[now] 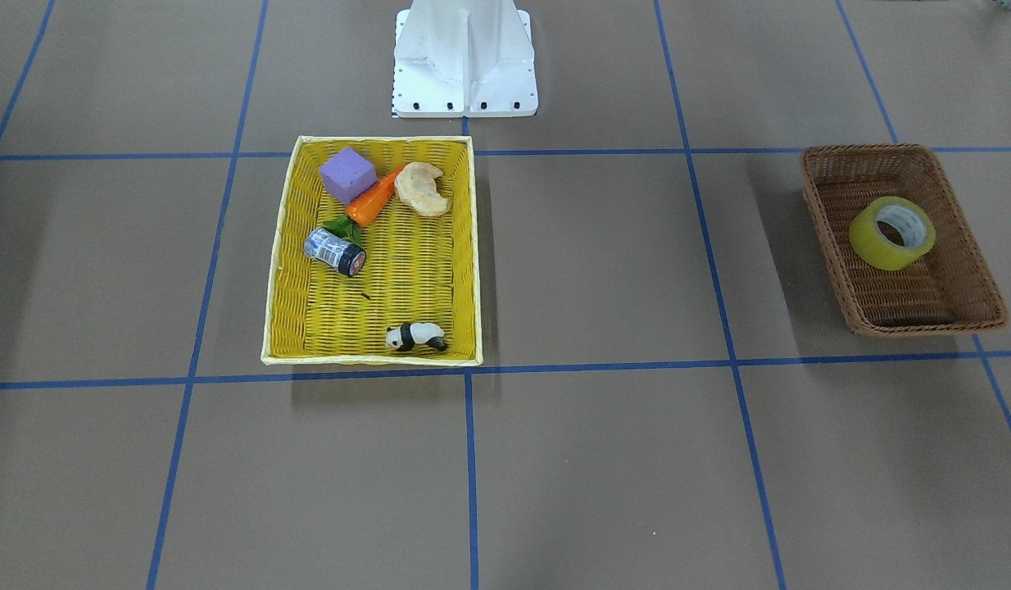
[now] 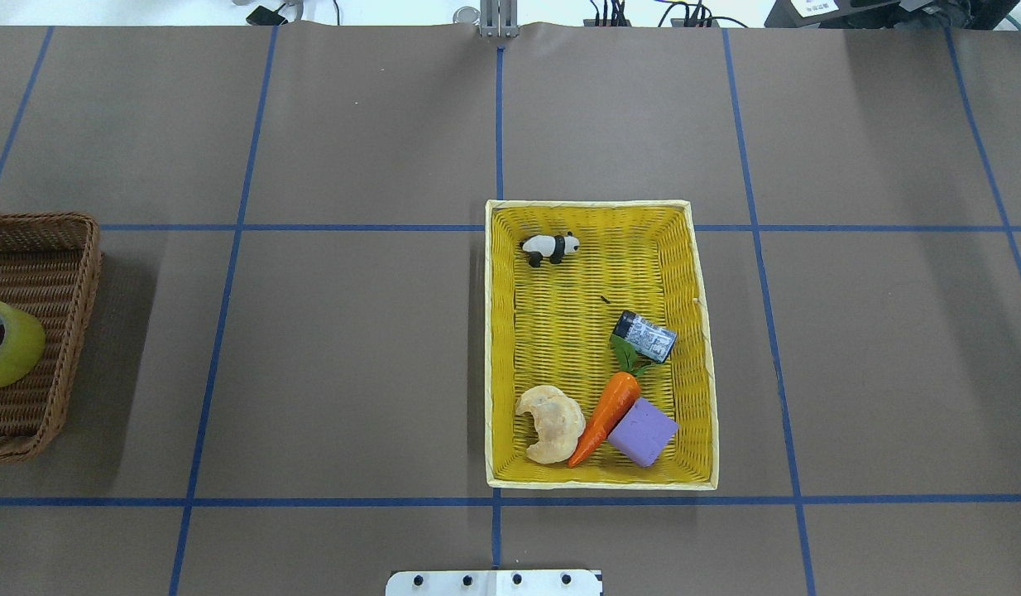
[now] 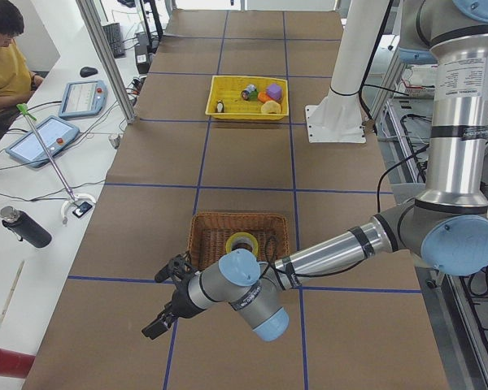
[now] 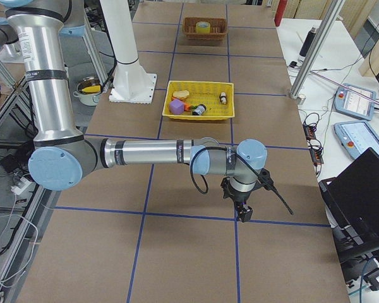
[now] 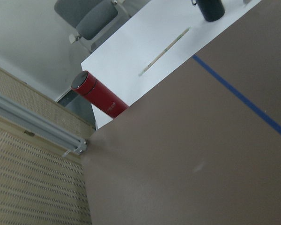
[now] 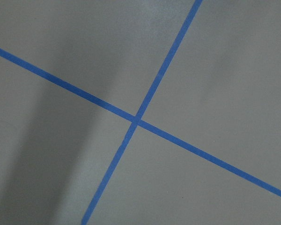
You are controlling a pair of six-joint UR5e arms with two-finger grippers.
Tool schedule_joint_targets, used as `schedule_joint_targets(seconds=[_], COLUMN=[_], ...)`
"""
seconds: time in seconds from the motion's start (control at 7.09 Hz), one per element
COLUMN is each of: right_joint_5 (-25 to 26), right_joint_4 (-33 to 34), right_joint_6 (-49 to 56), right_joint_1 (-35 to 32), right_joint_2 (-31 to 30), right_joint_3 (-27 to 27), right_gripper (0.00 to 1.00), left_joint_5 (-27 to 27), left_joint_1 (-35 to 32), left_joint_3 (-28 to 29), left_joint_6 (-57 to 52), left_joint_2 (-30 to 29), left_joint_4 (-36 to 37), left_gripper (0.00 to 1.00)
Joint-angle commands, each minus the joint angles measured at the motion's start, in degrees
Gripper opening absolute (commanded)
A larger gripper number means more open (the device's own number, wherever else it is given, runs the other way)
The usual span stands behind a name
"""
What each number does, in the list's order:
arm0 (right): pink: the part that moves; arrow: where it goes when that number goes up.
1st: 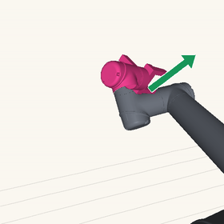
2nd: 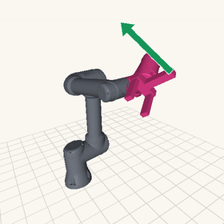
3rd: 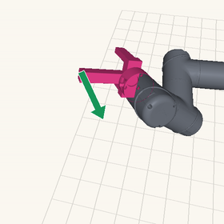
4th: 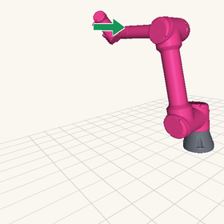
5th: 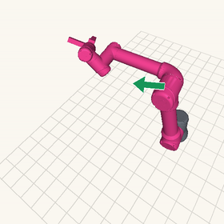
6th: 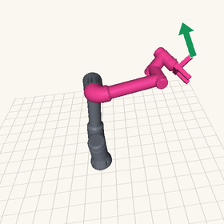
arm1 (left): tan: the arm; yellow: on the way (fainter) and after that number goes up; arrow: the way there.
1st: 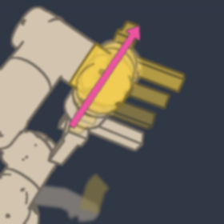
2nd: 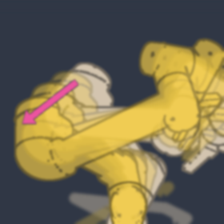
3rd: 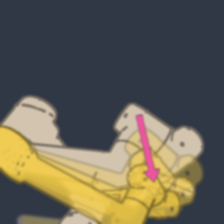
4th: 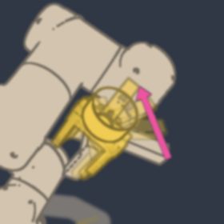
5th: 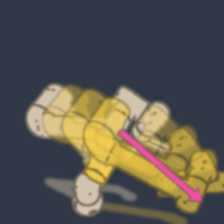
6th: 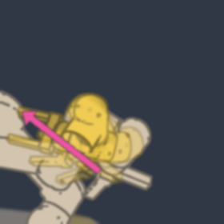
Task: Move tape to another basket
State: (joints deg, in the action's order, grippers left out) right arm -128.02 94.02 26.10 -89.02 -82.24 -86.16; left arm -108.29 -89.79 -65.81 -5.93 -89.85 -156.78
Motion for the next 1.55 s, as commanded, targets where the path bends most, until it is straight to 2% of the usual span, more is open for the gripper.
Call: schedule_joint_targets(seconds=[0.0, 0.28, 0.42, 0.56, 0.71, 0.85, 0.99, 1.41], right_joint_5=[0.1, 0.1, 0.1, 0.1, 0.1, 0.1, 0.0, 0.1], right_joint_4=[-0.1, -0.1, -0.1, -0.1, -0.1, 0.0, -0.1, -0.1], right_joint_6=[0.0, 0.1, 0.1, 0.0, 0.0, 0.0, 0.3, 0.4], right_joint_1=[0.1, 0.1, 0.0, 0.0, 0.0, -0.2, -1.1, -3.5], right_joint_2=[-0.4, -0.6, -0.8, -1.0, -1.5, -1.8, -2.4, -4.1], right_joint_3=[-0.1, 0.0, 0.0, 0.2, 0.1, 0.2, 0.1, 0.1], right_gripper=[1.0, 1.0, 1.0, 1.0, 1.0, 1.0, 1.0, 1.0], left_joint_5=[-2.8, -9.0, -15.3, -22.9, -23.5, -23.1, -23.2, -23.9], left_joint_1=[-0.6, -1.8, -2.0, -2.7, -2.8, -2.8, -3.3, -3.3], left_joint_3=[-7.2, -11.6, -12.5, -13.6, -17.2, -21.6, -24.0, -24.5], left_joint_6=[-1.2, -1.4, -1.5, -1.3, -1.3, -1.4, -1.5, -0.7], left_joint_2=[0.0, -0.1, -0.1, -0.9, -2.3, -2.2, -1.3, -1.6], left_joint_4=[20.6, 36.3, 43.0, 53.1, 64.2, 69.9, 69.7, 69.6], left_gripper=[1.0, 1.0, 0.99, 1.0, 1.0, 1.0, 0.99, 0.99])
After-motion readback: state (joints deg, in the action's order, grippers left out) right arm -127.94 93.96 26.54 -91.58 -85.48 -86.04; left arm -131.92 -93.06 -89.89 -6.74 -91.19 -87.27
